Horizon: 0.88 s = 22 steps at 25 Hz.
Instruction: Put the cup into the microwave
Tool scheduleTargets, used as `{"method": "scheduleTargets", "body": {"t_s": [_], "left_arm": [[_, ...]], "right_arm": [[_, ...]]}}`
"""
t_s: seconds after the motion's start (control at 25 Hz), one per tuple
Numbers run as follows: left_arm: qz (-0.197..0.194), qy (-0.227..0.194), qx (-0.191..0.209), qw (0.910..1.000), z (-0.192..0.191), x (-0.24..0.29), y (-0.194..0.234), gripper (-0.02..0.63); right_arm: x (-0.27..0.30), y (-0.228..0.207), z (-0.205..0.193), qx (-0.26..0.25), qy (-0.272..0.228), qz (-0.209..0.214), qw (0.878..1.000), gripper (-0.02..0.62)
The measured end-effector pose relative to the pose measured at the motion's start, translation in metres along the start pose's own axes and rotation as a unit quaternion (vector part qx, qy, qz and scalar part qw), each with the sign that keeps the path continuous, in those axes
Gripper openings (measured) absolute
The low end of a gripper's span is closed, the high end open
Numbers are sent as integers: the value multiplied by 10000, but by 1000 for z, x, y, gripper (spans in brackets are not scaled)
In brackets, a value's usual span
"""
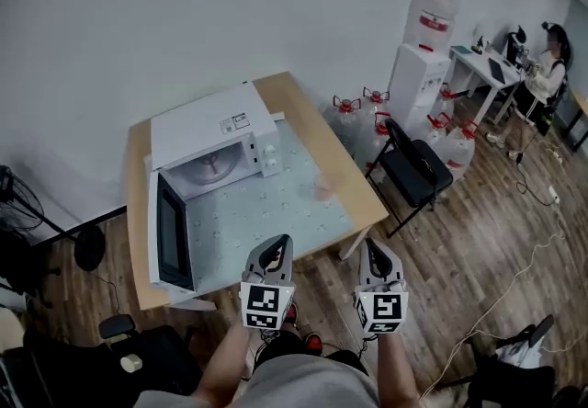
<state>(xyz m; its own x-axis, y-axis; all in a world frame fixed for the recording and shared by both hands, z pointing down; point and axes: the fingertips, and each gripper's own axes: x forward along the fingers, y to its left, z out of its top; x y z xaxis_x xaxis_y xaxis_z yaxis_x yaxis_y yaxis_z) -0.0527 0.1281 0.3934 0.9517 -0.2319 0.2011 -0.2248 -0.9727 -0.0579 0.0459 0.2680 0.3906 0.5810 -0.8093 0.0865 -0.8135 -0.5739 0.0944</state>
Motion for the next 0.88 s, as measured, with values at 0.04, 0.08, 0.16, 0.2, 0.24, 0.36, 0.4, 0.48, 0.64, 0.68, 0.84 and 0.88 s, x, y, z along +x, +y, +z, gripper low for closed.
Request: {"method": "scheduleTargets", "body": {"t_s": [0.04, 0.08, 0.16, 0.2, 0.24, 0.36, 0.4, 0.48, 0.64, 0.68, 0.84, 0.88], "left_arm": [[-17, 12, 9, 10000, 0, 5, 4, 23], [-34, 21, 19, 10000, 1, 10, 8, 23], [-69, 39, 23, 10000, 3, 22, 18, 23], [-90, 47, 16, 9999, 4, 28, 23, 23], [-113, 51, 10, 9999, 5, 34, 28, 23], [-222, 33, 23, 9997, 10, 51, 41, 23], [-266, 25, 29, 9996, 12, 57, 45, 23], [-353, 14, 32, 9994, 15, 67, 54, 23], [-446, -14, 7, 9990, 16, 82, 73, 23], [-461, -24, 2, 9989, 17, 84, 76, 23], [-499, -62, -21, 9987, 19, 92, 85, 23], [-501, -67, -32, 9987, 19, 93, 86, 23]], "right_arm": [[6, 0, 0, 0, 13, -26, 10000, 18], [12, -1, 0, 3, 25, -49, 10000, 18], [25, -1, 0, 5, 52, -86, 9999, 18], [31, -1, 1, 0, 68, -106, 9999, 18], [38, -2, 2, -6, 81, -134, 9999, 18], [58, -4, 7, -6, 95, -255, 9996, 18], [64, -4, 9, -4, 100, -297, 9995, 18], [76, -3, 11, -15, 119, -373, 9992, 18], [96, 2, 17, -61, 120, -495, 9987, 18], [100, 2, 18, -61, 118, -517, 9986, 18], [111, 6, 19, -62, 122, -559, 9983, 18], [114, 8, 19, -65, 119, -548, 9984, 18]]}}
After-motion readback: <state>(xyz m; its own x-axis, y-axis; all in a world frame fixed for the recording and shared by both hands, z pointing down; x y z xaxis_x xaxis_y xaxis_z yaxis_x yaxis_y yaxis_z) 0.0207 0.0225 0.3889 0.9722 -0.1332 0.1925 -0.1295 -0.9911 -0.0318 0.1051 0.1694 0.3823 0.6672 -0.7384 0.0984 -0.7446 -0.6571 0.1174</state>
